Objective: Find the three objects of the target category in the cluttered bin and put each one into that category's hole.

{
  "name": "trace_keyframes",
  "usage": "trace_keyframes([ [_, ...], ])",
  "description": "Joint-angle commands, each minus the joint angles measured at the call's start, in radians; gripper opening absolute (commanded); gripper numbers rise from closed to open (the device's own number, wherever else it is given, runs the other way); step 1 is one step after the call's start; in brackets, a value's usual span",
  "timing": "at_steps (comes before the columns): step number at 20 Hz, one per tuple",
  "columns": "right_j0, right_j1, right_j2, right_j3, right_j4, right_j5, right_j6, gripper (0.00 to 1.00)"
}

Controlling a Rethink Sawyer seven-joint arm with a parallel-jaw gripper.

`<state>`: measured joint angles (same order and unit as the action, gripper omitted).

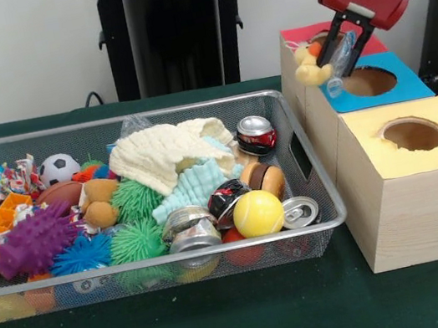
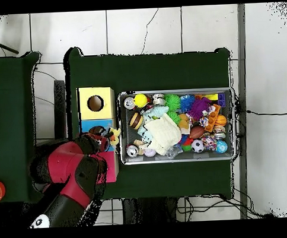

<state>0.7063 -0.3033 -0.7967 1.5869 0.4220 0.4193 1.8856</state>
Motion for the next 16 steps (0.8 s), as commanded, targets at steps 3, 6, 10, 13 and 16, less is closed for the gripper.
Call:
trace_keyframes([
  [3,-0.036,0.013,0.151,0.065,-0.031,-0.074,0.171,0.0],
  [6,-0.038,0.012,0.154,0.066,-0.031,-0.08,0.168,0.0],
  [10,-0.035,0.016,0.146,0.056,-0.028,-0.066,0.171,0.0],
  [13,-0.031,0.018,0.141,0.046,-0.021,-0.052,0.179,0.0],
  [16,-0.031,0.018,0.14,0.041,-0.018,-0.048,0.182,0.0],
])
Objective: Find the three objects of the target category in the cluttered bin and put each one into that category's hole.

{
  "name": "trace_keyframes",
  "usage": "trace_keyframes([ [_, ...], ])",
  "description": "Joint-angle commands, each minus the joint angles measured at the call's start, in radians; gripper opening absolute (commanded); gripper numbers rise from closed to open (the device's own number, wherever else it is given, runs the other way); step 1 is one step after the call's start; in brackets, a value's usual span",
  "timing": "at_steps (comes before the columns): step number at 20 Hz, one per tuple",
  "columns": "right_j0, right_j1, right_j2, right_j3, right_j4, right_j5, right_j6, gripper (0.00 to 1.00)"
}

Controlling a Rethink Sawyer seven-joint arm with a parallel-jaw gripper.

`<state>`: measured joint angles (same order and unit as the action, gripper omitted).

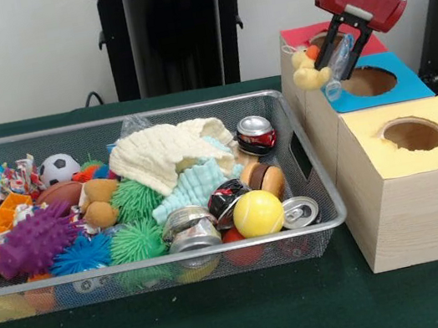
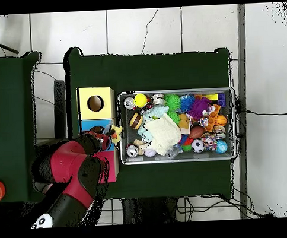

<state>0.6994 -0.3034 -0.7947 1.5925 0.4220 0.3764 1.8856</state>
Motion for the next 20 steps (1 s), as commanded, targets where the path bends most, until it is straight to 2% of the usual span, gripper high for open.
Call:
trace_keyframes([
  [1,-0.023,0.018,0.138,0.038,-0.018,-0.01,0.183,0.0],
  [8,-0.029,0.009,0.152,0.051,-0.018,-0.028,0.18,0.0],
  [9,-0.035,0.003,0.16,0.054,-0.021,-0.027,0.17,1.0],
  [20,-0.032,0.015,0.153,0.051,-0.024,-0.052,0.175,1.0],
])
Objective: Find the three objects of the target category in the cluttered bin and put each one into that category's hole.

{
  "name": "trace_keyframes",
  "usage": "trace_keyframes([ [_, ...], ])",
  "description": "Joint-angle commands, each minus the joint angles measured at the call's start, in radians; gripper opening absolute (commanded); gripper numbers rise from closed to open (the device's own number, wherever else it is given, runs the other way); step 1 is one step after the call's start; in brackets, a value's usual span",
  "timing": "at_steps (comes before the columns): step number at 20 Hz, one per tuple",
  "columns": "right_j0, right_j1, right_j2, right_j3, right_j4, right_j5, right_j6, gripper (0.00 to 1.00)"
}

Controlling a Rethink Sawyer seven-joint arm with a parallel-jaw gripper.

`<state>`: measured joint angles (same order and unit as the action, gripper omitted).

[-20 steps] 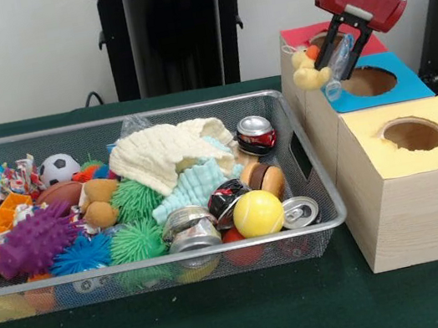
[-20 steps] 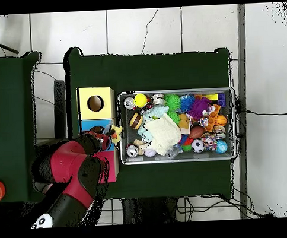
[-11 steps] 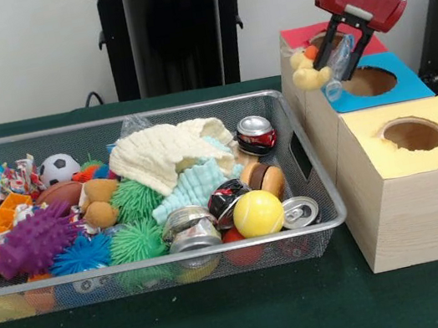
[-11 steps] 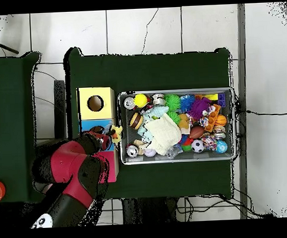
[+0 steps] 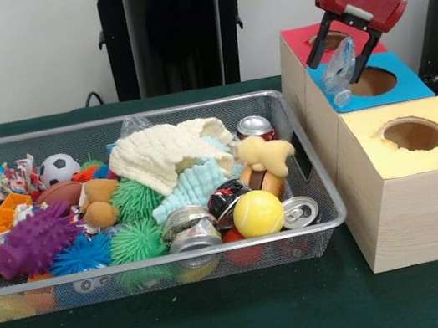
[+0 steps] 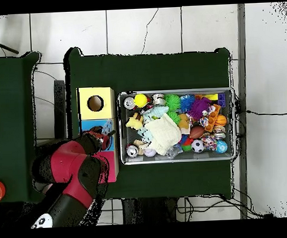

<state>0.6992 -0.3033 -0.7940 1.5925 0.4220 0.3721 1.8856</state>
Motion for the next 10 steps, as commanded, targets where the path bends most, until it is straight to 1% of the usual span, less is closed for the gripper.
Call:
trace_keyframes([
  [1,-0.032,0.015,0.154,0.052,-0.025,-0.049,0.174,1.0],
  [10,-0.027,0.017,0.149,0.051,-0.017,-0.054,0.187,1.0],
])
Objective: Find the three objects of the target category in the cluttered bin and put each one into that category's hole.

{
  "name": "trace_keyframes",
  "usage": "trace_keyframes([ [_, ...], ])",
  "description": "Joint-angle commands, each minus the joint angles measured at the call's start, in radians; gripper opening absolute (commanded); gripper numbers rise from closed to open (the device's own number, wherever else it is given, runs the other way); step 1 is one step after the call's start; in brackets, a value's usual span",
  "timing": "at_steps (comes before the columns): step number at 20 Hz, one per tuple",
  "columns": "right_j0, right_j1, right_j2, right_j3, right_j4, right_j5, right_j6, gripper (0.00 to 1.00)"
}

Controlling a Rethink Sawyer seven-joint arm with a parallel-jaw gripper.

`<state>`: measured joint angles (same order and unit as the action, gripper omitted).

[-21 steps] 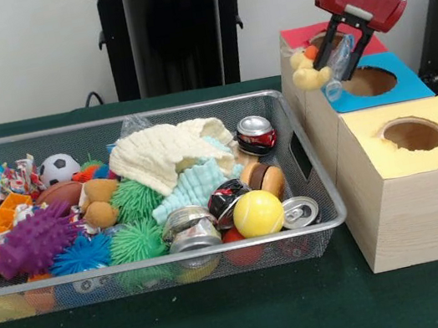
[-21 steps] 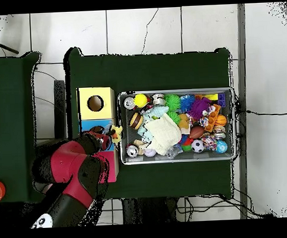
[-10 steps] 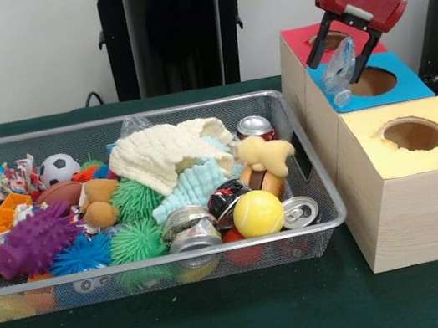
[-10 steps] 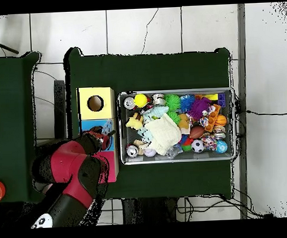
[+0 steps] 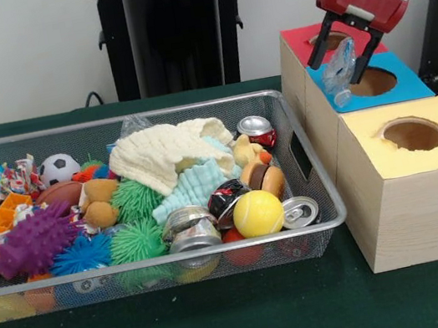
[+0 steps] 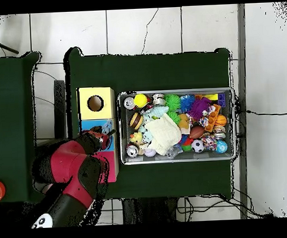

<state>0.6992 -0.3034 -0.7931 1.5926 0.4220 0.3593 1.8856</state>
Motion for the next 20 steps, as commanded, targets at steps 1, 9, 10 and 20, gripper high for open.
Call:
trace_keyframes([
  [1,-0.027,0.018,0.151,0.05,-0.015,-0.046,0.188,1.0],
  [9,-0.022,0.033,0.148,0.04,-0.006,-0.057,0.201,1.0],
  [10,-0.022,0.035,0.148,0.039,-0.005,-0.058,0.202,1.0],
  [20,-0.022,0.043,0.15,0.04,0.0,-0.08,0.211,1.0],
])
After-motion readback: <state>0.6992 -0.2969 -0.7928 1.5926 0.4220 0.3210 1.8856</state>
